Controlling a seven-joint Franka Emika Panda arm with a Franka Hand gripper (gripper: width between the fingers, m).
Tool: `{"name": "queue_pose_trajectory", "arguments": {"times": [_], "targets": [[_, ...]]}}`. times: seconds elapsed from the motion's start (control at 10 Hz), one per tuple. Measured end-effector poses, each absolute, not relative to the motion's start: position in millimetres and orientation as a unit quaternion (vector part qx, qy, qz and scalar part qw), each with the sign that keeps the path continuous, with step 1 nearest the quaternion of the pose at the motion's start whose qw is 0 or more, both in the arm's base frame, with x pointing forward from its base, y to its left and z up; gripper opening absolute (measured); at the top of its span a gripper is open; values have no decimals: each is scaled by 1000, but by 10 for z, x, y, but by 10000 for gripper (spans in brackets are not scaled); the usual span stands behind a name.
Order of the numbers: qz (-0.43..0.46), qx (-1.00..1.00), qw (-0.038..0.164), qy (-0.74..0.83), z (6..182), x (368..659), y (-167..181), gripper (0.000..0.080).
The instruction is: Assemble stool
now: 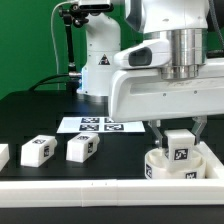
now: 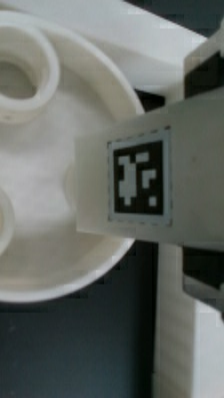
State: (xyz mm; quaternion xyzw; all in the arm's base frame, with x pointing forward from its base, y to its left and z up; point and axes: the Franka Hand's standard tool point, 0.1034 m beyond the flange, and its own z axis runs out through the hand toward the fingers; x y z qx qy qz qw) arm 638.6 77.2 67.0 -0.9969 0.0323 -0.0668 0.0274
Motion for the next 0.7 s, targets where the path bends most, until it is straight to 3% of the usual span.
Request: {"name": "queue_pose_trajectory", "arguments": {"times": [0.7], "targets": [[-65, -959, 24, 274, 670, 6398, 648, 340]]}}
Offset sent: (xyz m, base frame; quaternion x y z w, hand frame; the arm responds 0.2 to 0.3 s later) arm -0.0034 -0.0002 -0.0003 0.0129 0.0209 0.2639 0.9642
